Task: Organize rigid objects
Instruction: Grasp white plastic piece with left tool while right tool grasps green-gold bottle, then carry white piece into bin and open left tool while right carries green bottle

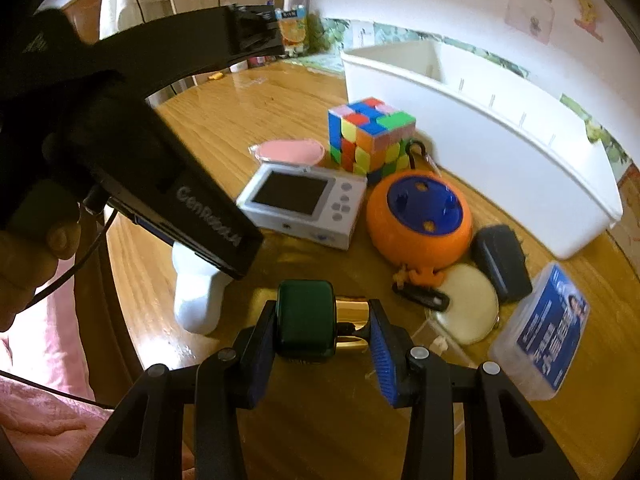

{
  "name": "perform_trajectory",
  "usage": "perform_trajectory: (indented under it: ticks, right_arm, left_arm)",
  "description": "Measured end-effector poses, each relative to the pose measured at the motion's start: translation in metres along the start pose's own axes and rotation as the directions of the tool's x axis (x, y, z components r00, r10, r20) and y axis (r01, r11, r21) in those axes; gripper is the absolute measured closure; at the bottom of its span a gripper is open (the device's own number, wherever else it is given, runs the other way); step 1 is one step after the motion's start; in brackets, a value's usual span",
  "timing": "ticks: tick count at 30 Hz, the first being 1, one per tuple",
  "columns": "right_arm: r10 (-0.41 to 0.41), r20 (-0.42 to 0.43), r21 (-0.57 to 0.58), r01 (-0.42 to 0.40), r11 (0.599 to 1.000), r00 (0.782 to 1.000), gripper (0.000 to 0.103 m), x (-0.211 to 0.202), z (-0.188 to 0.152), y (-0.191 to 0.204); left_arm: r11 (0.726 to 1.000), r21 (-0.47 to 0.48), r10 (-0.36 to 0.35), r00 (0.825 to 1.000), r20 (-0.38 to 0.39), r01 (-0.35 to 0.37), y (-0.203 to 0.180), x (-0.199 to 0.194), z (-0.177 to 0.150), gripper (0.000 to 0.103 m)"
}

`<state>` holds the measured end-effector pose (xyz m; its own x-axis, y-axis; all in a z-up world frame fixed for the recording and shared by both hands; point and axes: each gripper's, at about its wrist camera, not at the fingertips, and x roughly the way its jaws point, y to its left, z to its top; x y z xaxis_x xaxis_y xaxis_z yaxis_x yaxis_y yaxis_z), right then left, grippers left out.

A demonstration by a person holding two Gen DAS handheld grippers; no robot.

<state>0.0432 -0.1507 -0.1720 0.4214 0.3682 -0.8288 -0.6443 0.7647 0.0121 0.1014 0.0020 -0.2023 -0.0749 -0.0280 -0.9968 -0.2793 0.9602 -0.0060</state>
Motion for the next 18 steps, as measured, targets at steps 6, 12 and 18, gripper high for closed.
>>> perform_trajectory:
  ticks: [6,12,18]
  right_arm:
    - [0.018,0.060,-0.038,-0.015,0.999,0.998,0.060,-0.013,0.018,-0.001]
    - [0.013,0.136,-0.082,-0.002,0.997,0.991,0.060,-0.030,0.038,0.004]
    - [0.013,0.209,-0.121,0.013,0.993,0.978,0.060,-0.046,0.055,0.005]
  left_arm:
    - [1.000,-0.010,-0.004,0.998,0.068,0.005,0.013,-0.022,-0.008,0.041]
    - [1.000,-0.008,0.003,0.989,0.150,-0.001,0.033,-0.052,-0.016,0.041]
    - [1.000,-0.005,0.027,0.968,0.251,-0.027,0.040,-0.086,-0.019,0.041]
